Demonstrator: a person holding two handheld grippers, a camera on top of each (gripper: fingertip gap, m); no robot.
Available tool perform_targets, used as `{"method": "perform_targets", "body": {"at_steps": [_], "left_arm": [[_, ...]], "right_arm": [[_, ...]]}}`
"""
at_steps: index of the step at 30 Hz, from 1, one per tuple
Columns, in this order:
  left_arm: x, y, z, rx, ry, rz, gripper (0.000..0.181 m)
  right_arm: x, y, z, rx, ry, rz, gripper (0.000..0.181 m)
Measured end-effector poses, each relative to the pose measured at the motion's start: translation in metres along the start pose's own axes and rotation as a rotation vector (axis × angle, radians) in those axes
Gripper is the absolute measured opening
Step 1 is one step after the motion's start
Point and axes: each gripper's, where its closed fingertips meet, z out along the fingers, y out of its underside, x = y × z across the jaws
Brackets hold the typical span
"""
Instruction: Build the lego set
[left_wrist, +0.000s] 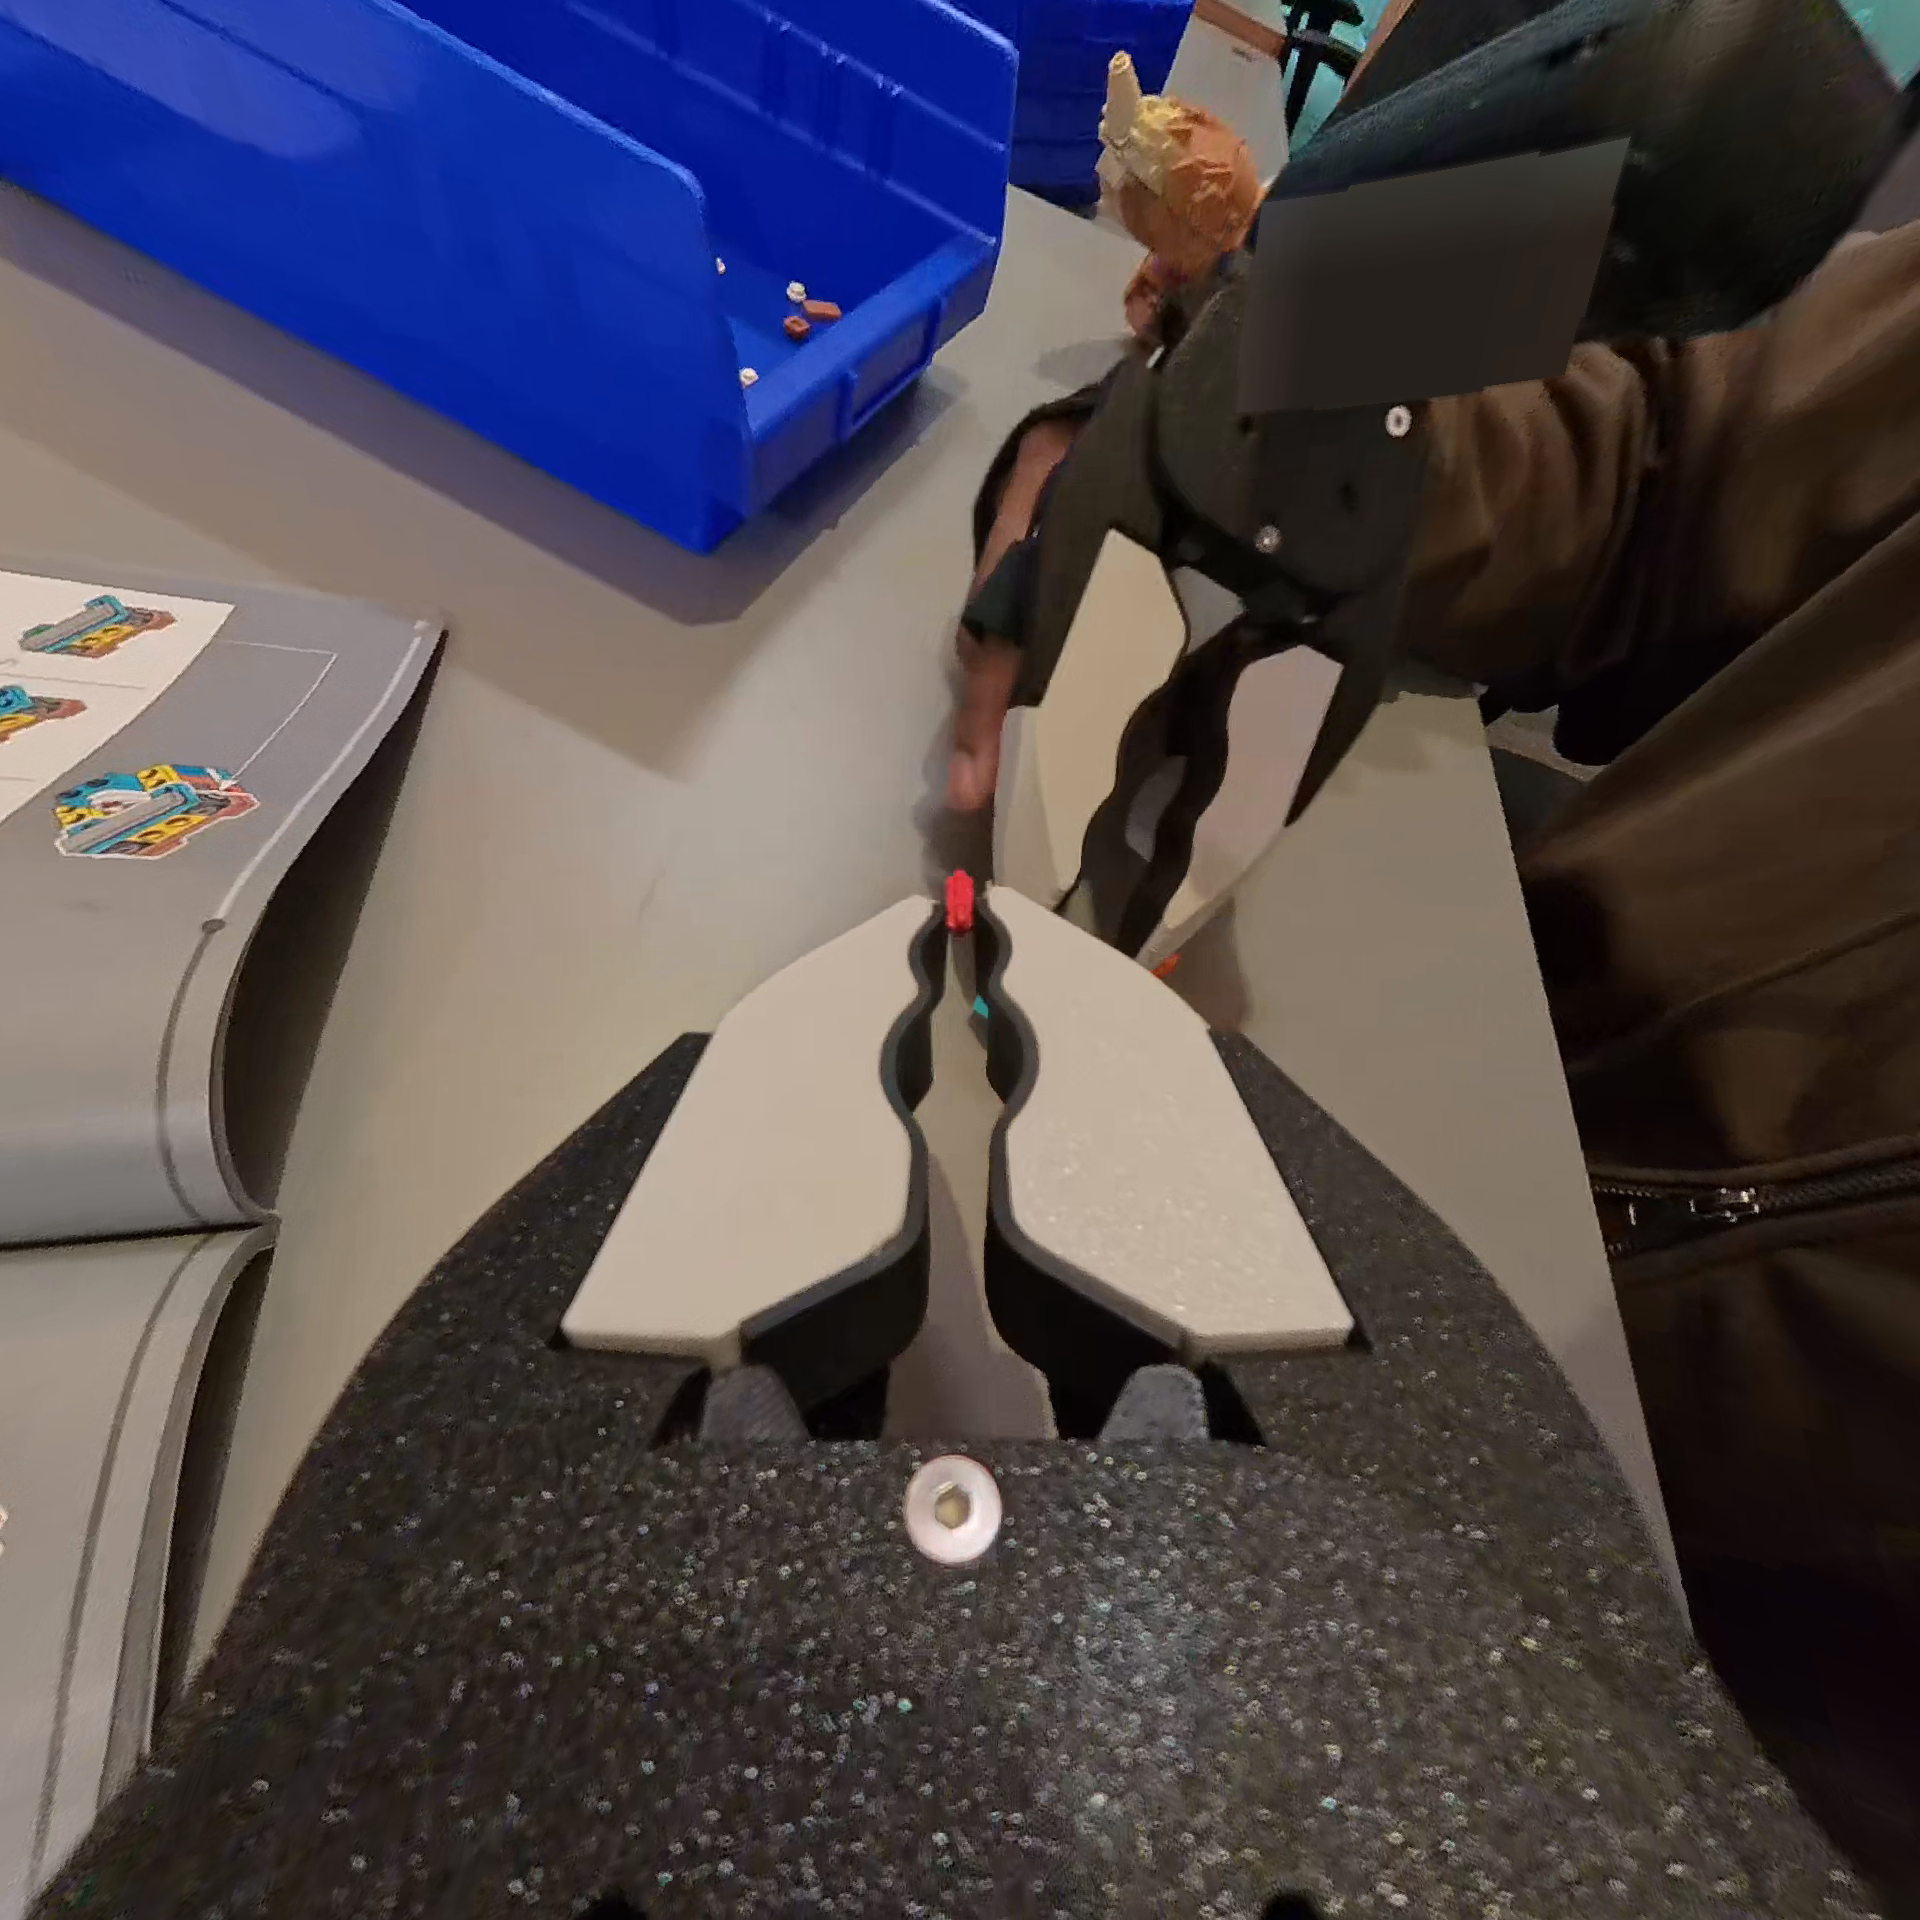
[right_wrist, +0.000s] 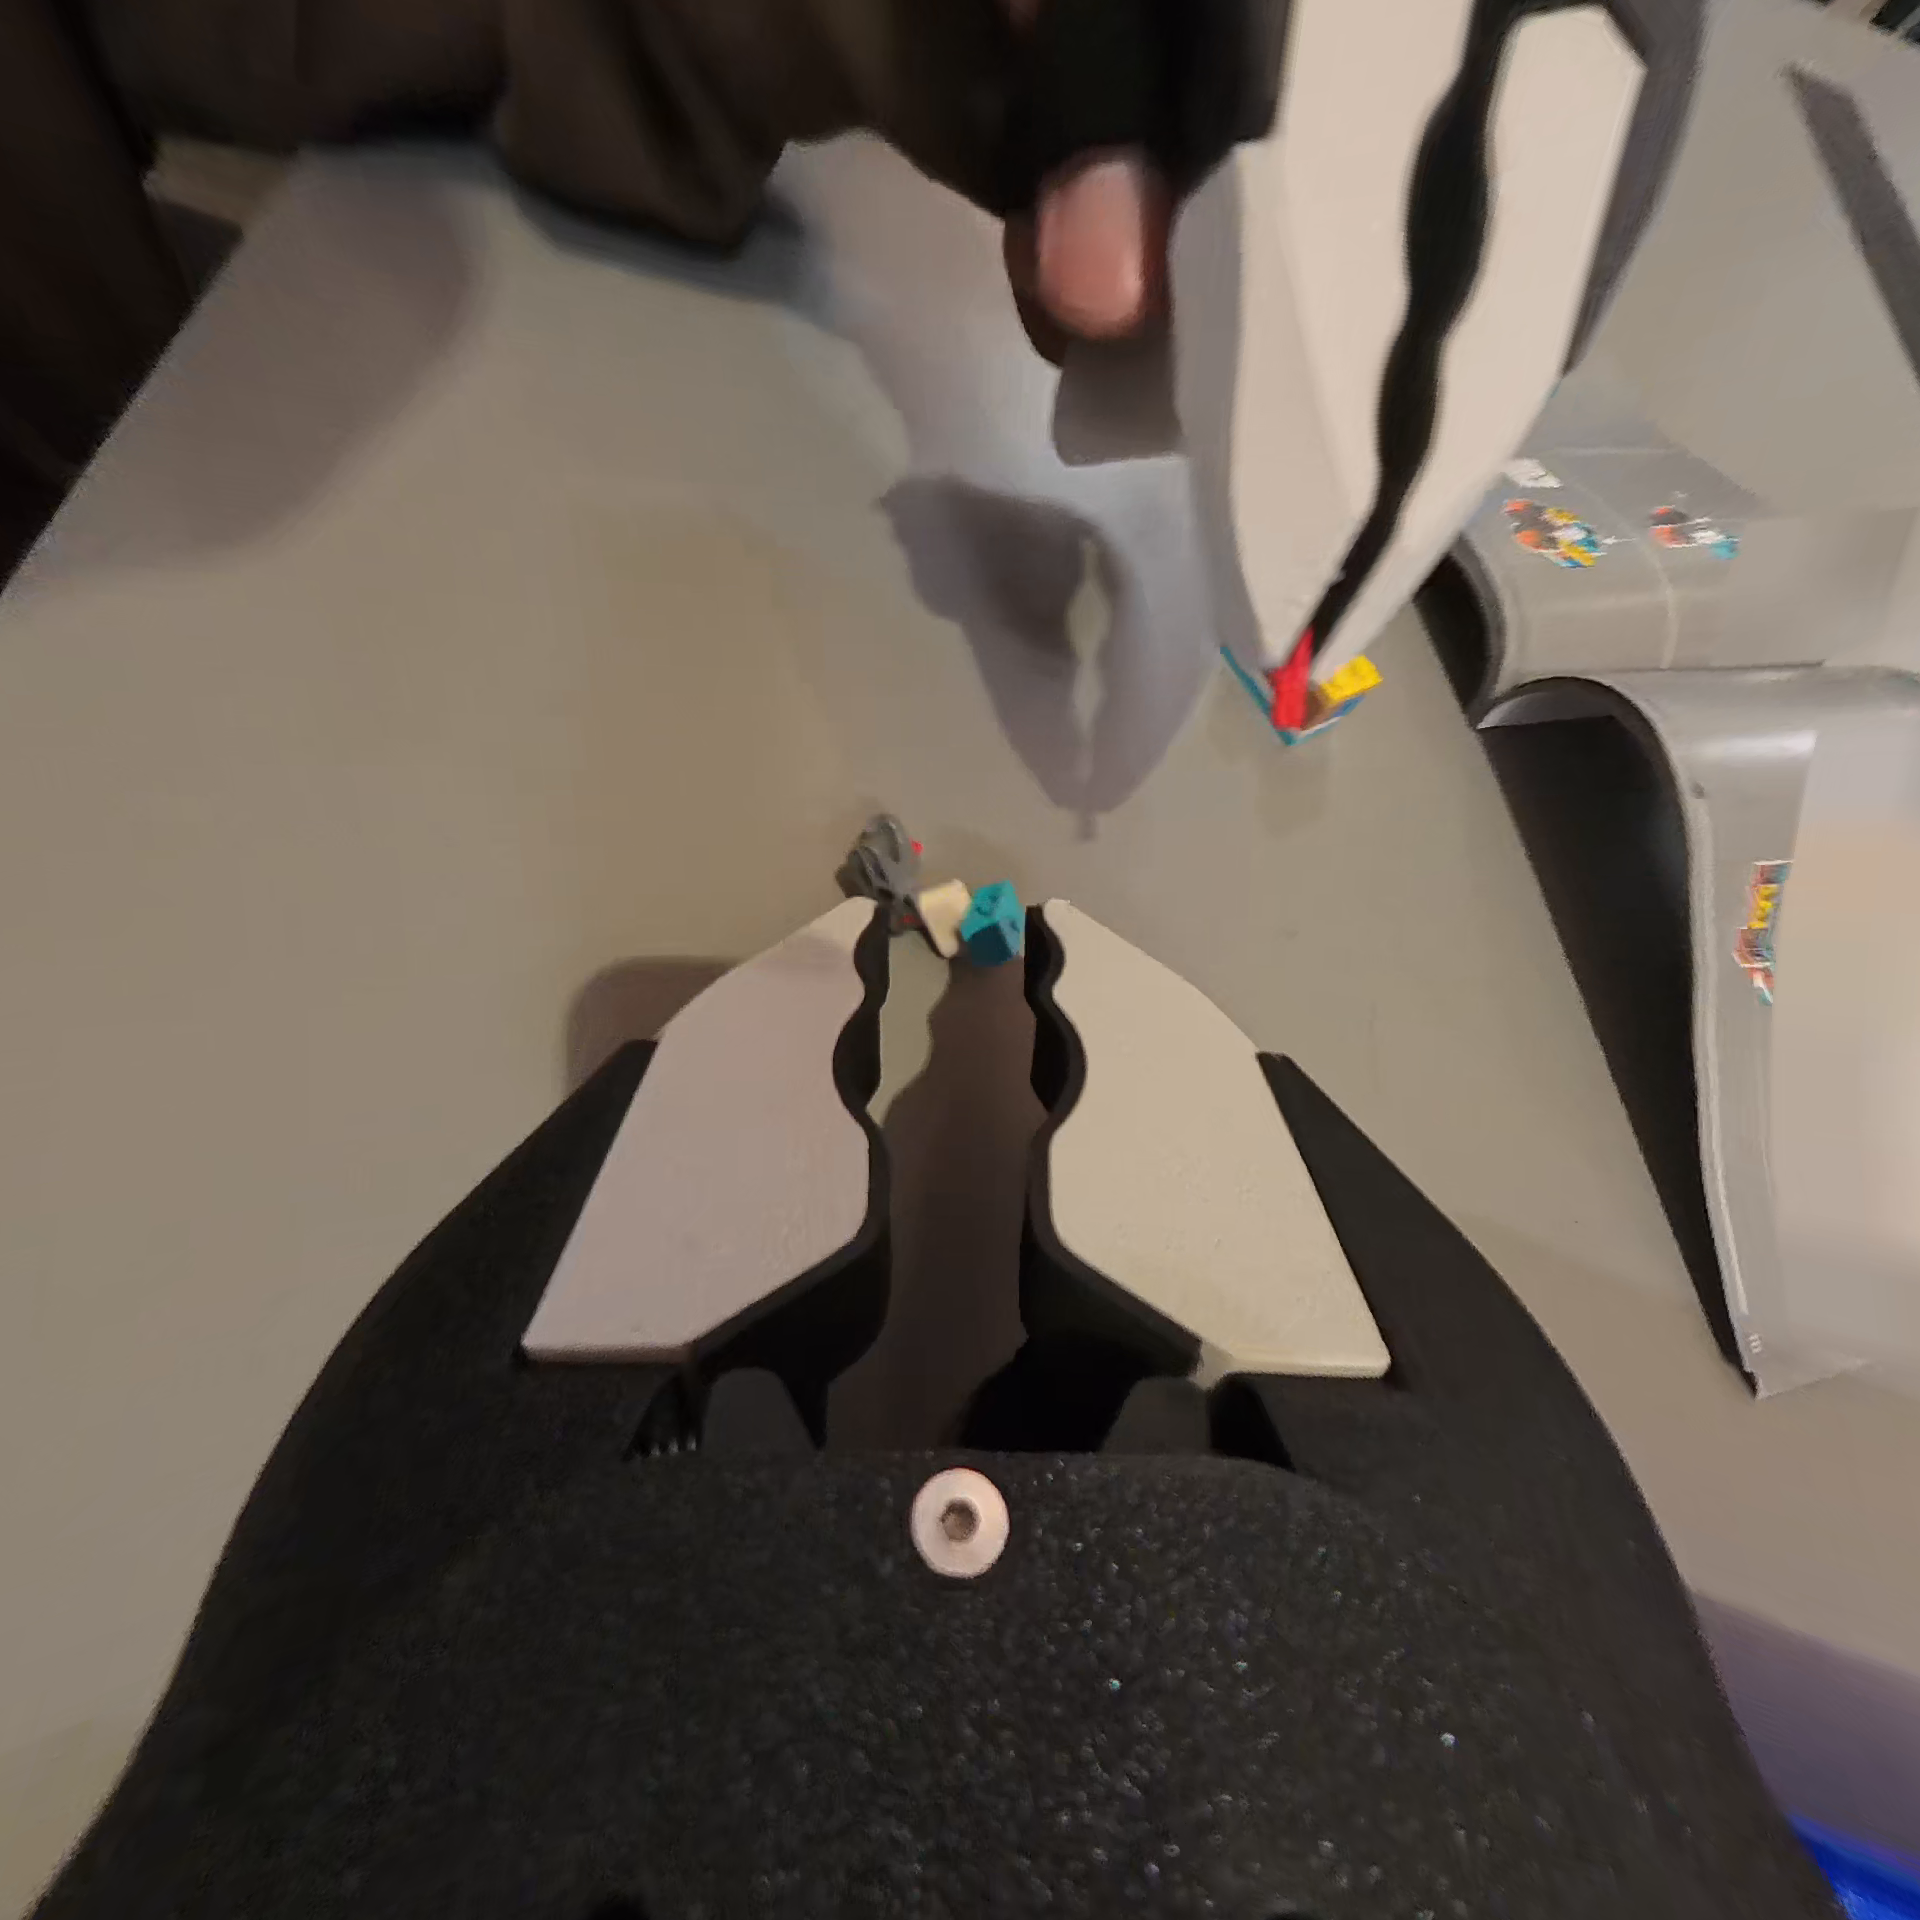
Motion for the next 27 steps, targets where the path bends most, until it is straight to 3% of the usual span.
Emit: {"method": "perform_targets", "body": {"at_steps": [8,14,19,27], "left_arm": [[0.002,-0.001,-0.002,-0.003,0.004,0.014,0.004],[0.010,0.005,0.001,-0.040,0.048,0.032,0.004],[0.010,0.006,0.001,-0.047,0.051,0.039,0.004],[0.017,0.013,0.002,-0.086,0.089,0.067,0.004]], "right_arm": [[0.009,0.016,0.005,-0.068,0.015,-0.021,0.031],[0.013,0.015,0.007,-0.041,-0.062,-0.093,0.030],[0.010,0.012,0.015,-0.045,-0.095,-0.154,0.010],[0.010,0.014,-0.004,-0.171,-0.181,0.034,0.009]]}}
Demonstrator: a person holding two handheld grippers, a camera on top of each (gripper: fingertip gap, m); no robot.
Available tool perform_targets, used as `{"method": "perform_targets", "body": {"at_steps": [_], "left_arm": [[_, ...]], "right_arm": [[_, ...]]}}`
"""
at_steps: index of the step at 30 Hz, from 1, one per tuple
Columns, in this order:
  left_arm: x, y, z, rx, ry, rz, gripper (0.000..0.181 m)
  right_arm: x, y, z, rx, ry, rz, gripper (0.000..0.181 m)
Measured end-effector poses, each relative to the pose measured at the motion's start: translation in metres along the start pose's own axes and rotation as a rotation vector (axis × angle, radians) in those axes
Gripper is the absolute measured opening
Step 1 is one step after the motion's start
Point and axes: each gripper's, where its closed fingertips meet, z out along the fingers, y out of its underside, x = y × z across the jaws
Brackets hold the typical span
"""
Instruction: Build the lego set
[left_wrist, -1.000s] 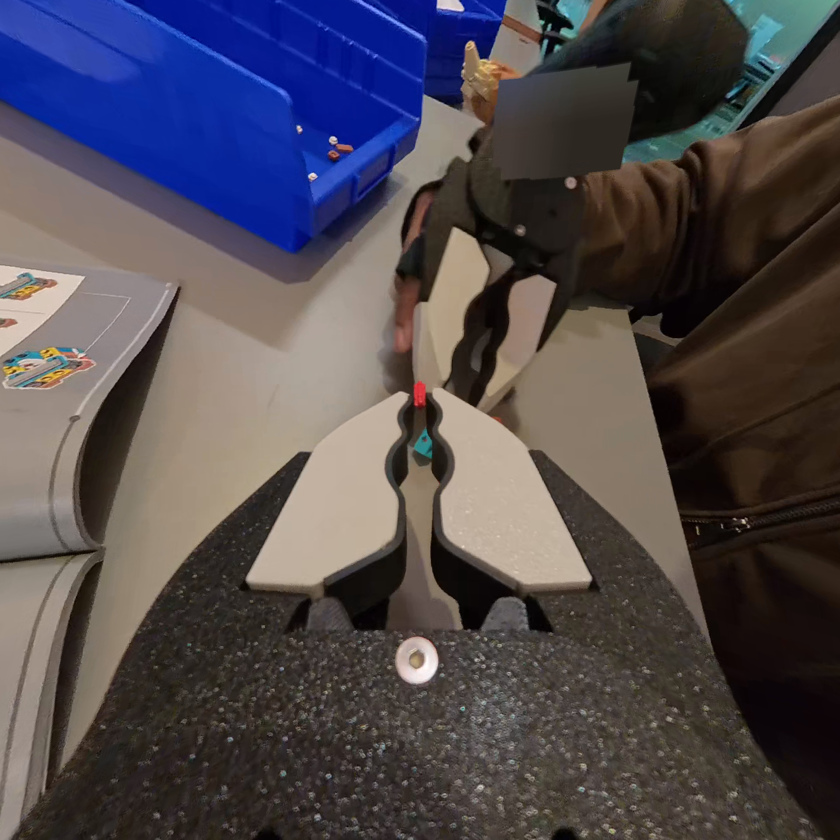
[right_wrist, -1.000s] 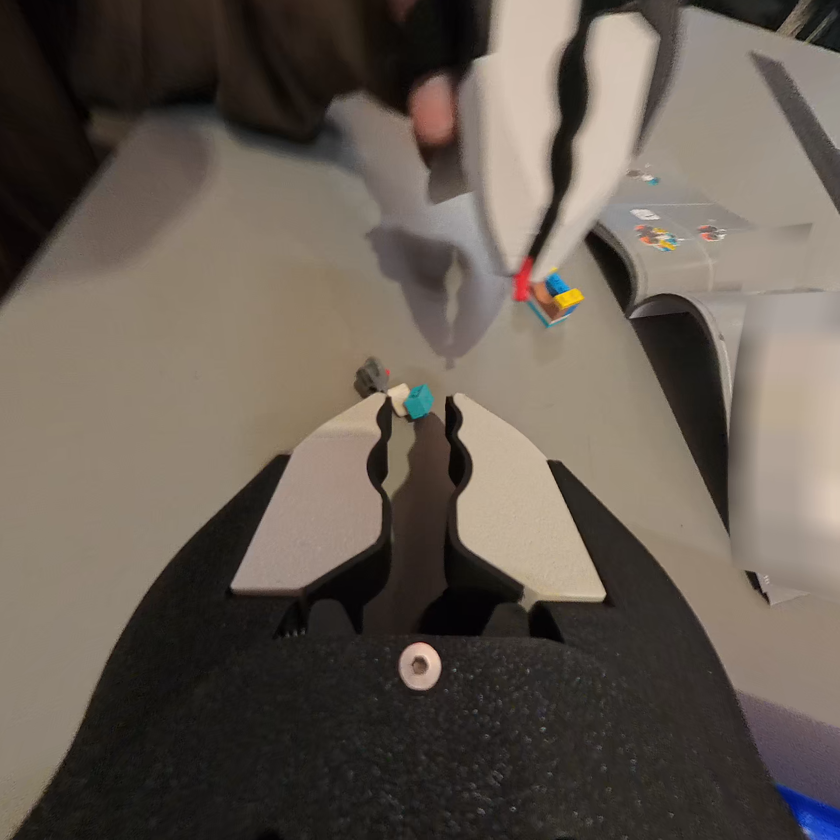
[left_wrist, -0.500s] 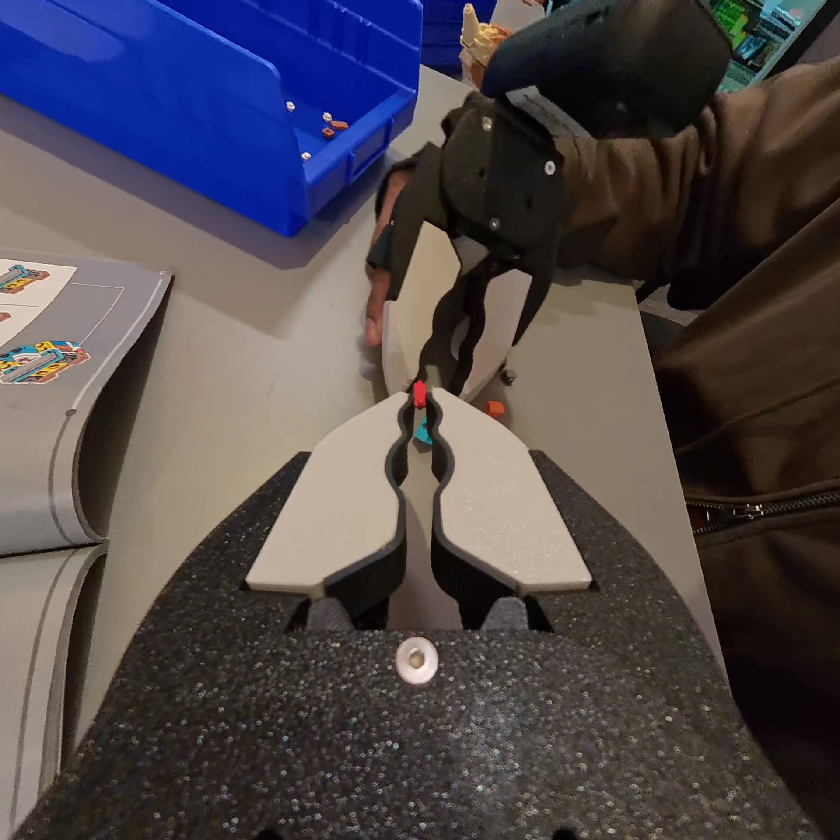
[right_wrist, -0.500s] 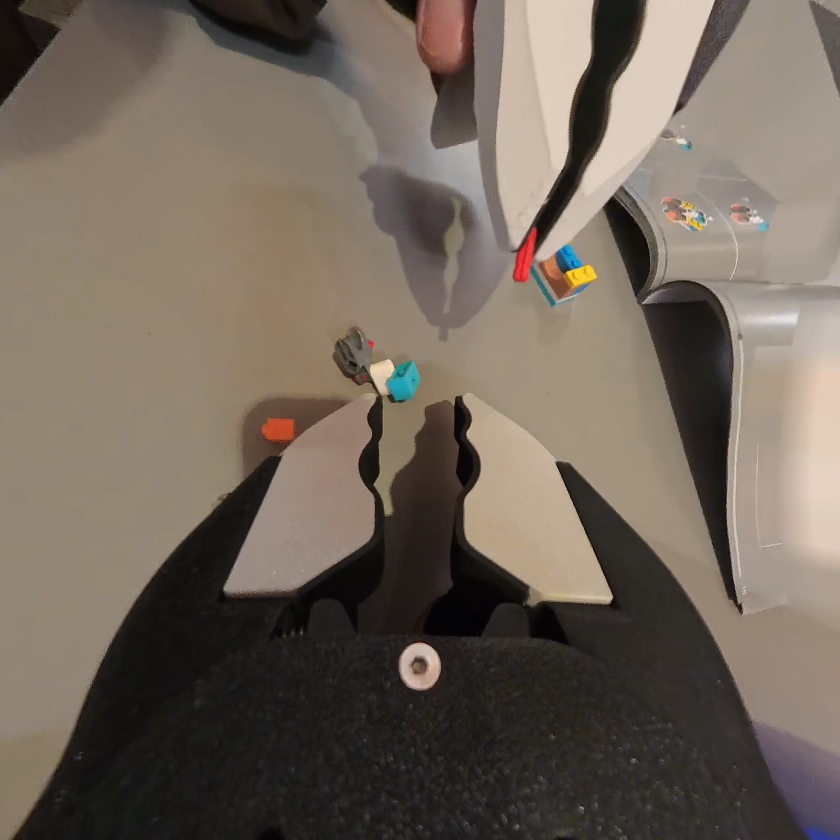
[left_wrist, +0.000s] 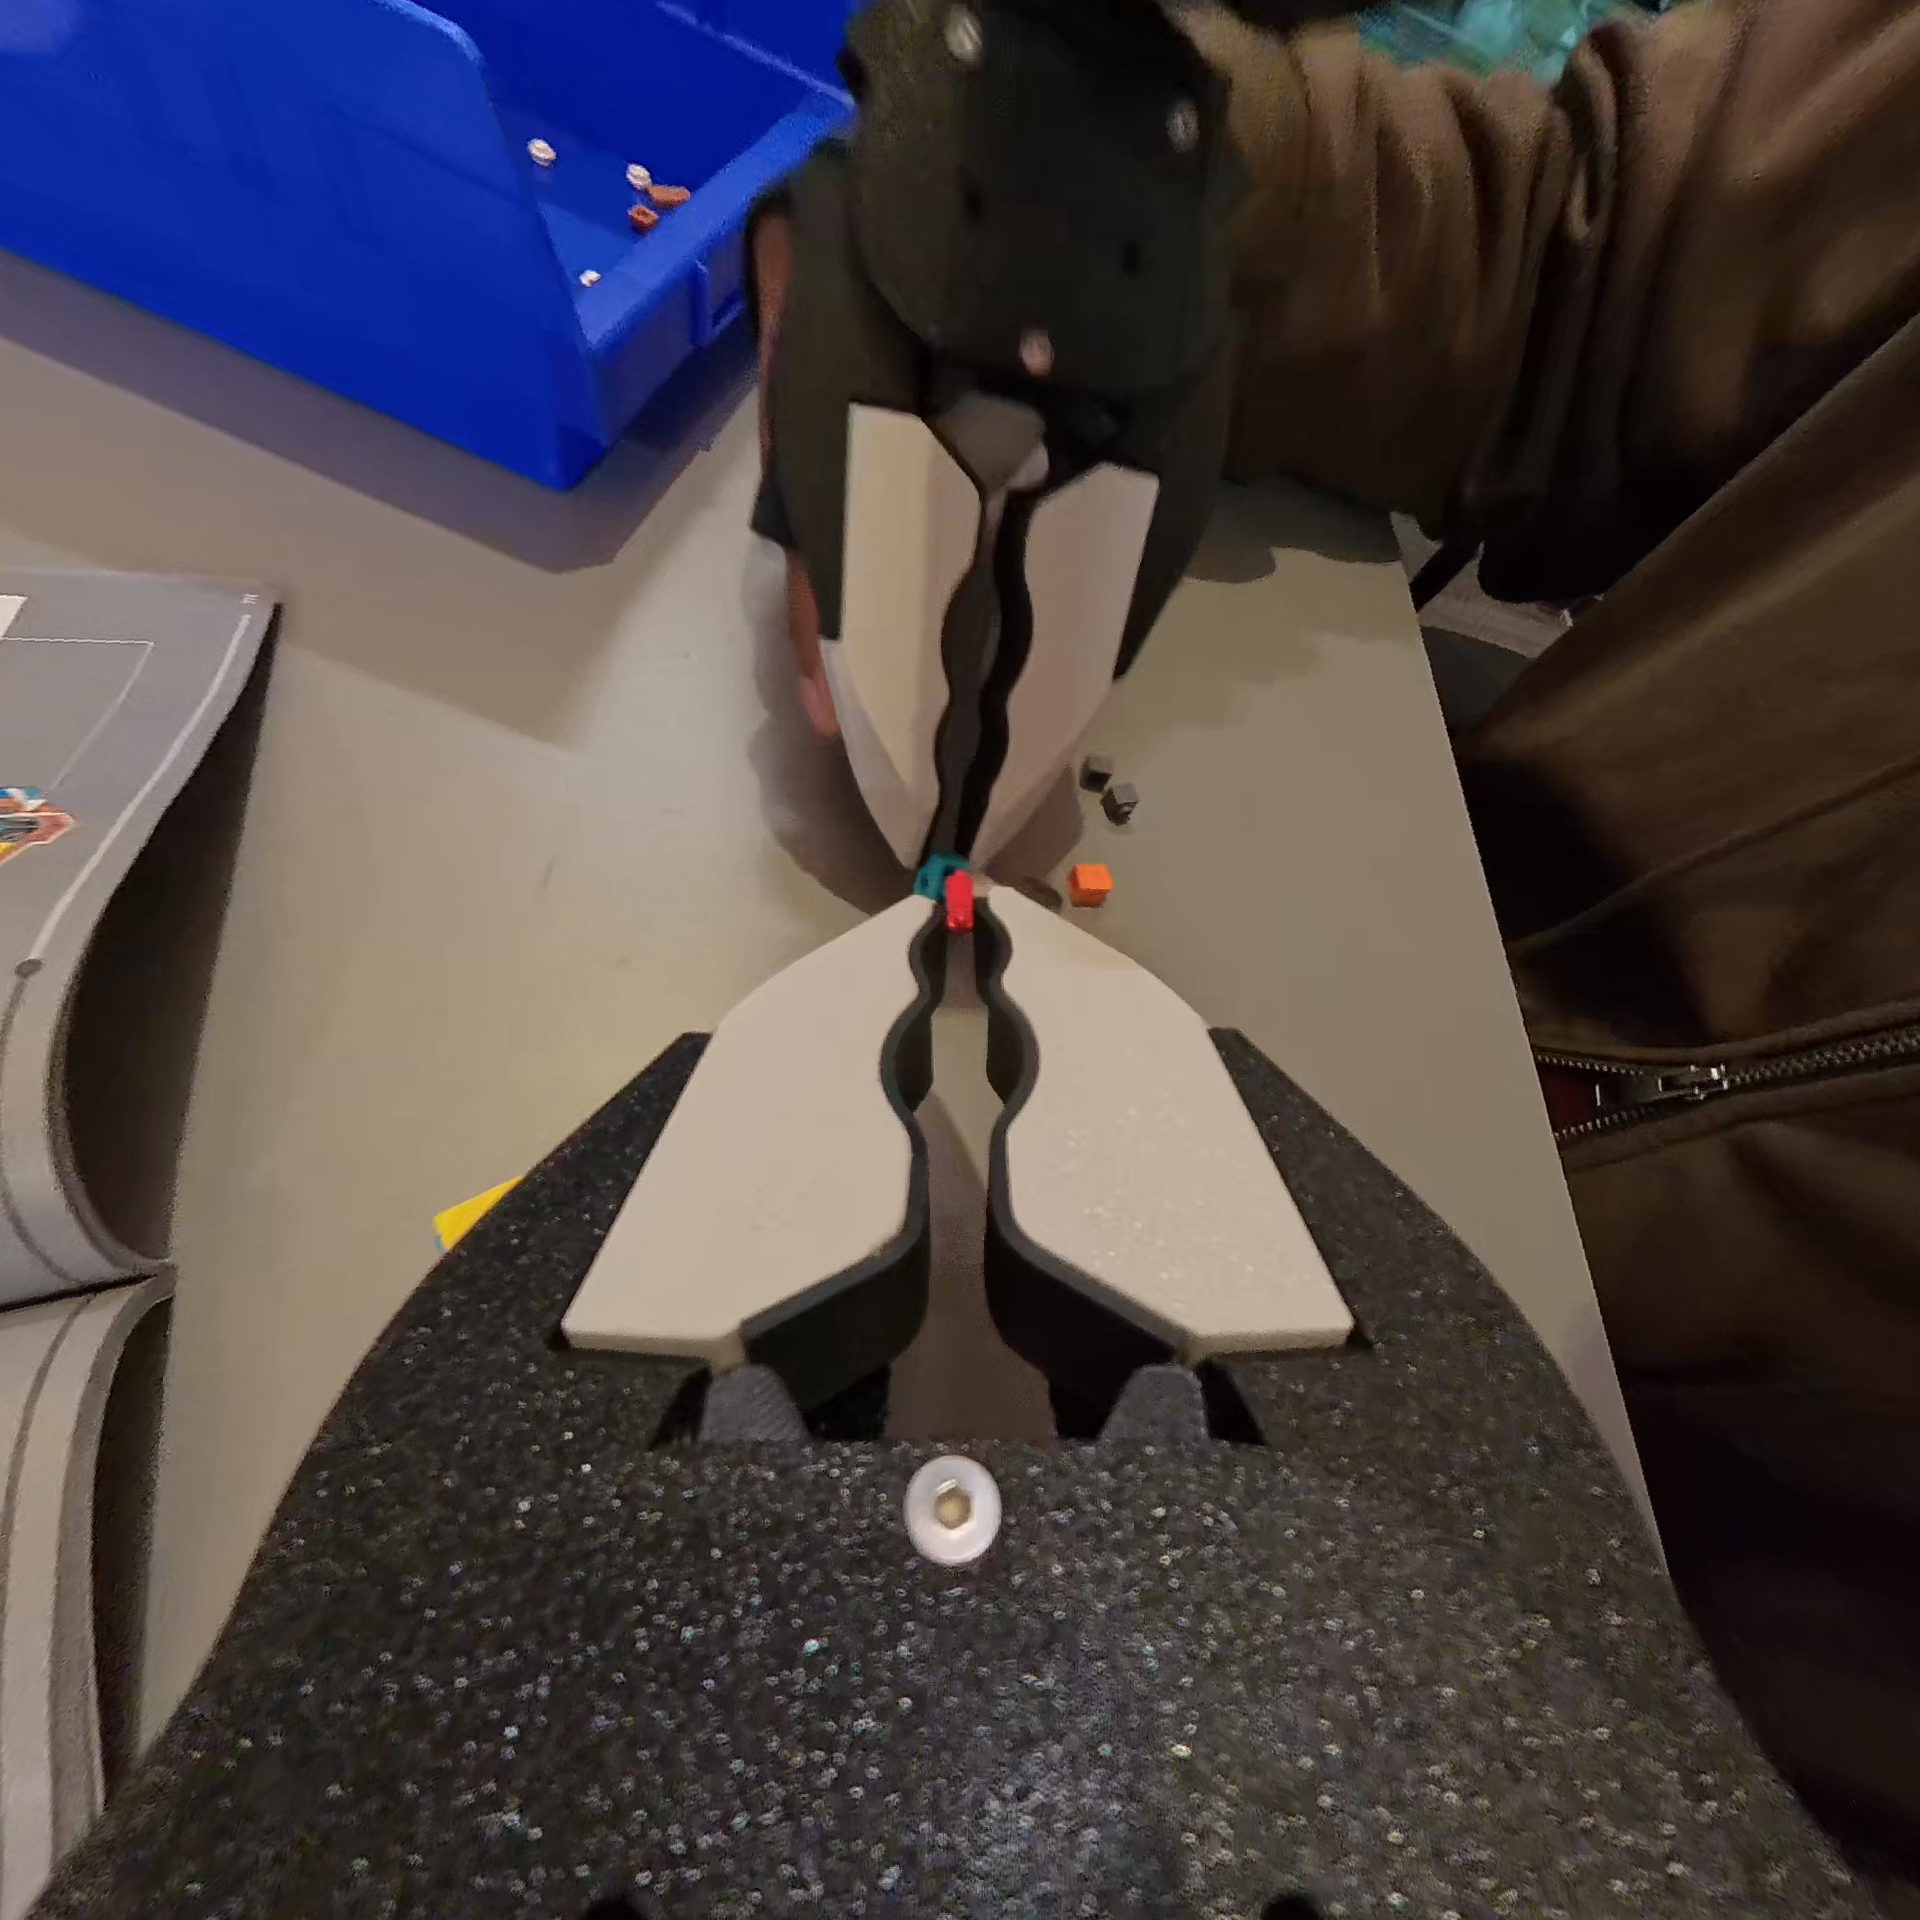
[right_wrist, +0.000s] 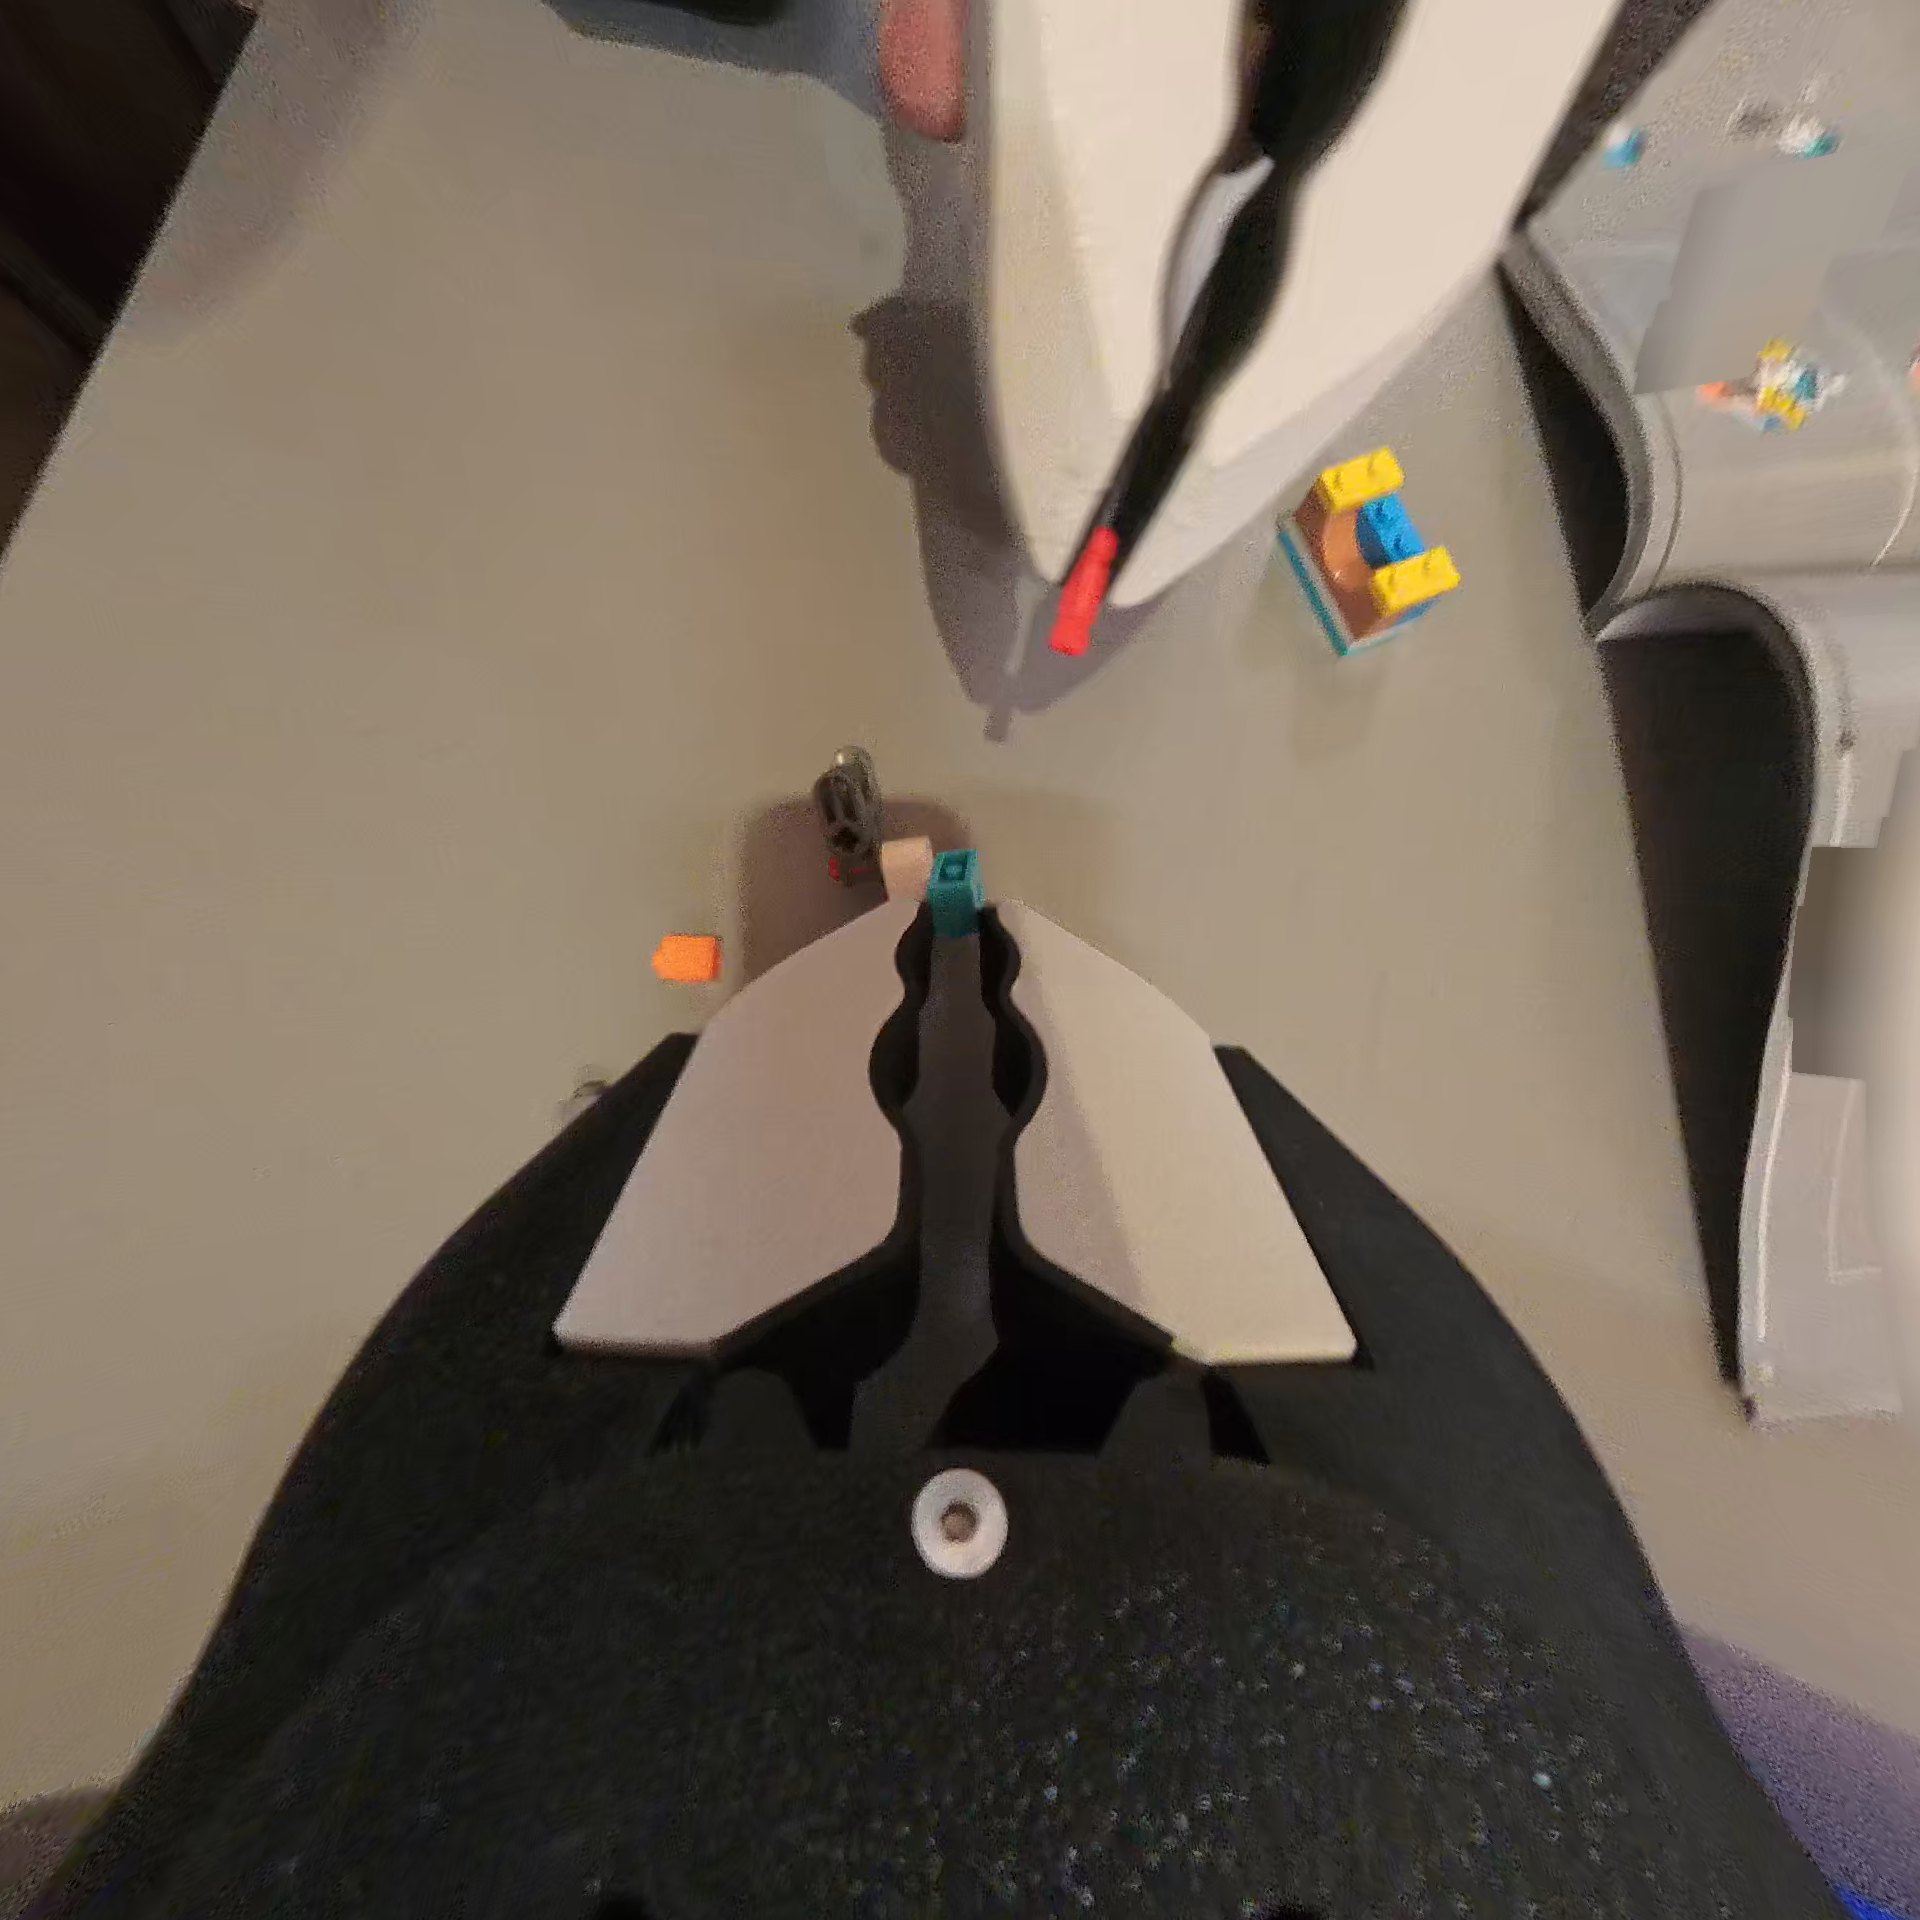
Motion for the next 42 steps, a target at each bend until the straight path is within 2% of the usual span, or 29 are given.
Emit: {"method": "perform_targets", "body": {"at_steps": [5,11,15,21,27,30,35,42], "left_arm": [[0.008,0.004,0.008,-0.035,0.035,0.015,0.005],[0.012,0.007,0.003,-0.048,0.059,0.026,0.005],[0.014,0.012,-0.007,-0.055,0.083,0.044,0.005],[0.010,0.011,-0.018,-0.029,0.069,0.044,0.005],[0.009,0.016,-0.016,-0.065,0.060,0.050,0.005],[0.003,0.020,-0.013,-0.083,0.033,0.034,0.005],[-0.004,0.020,-0.007,-0.078,0.009,0.009,0.005],[-0.006,0.027,0.002,-0.103,0.011,-0.008,0.005]], "right_arm": [[-0.011,0.004,-0.018,-0.172,-0.229,0.129,0.008],[-0.031,0.027,-0.019,-0.526,-0.623,0.214,0.008],[-0.027,0.018,-0.006,-0.538,-0.730,0.254,0.008],[0.004,0.006,0.012,-0.430,-0.557,0.278,0.016],[0.030,-0.012,0.001,-0.282,-0.217,0.361,0.024],[0.019,-0.012,-0.010,-0.188,-0.049,0.409,0.023],[-0.020,-0.007,-0.006,-0.058,0.062,0.435,0.023],[-0.002,0.011,0.005,-0.089,0.182,0.415,0.023]]}}
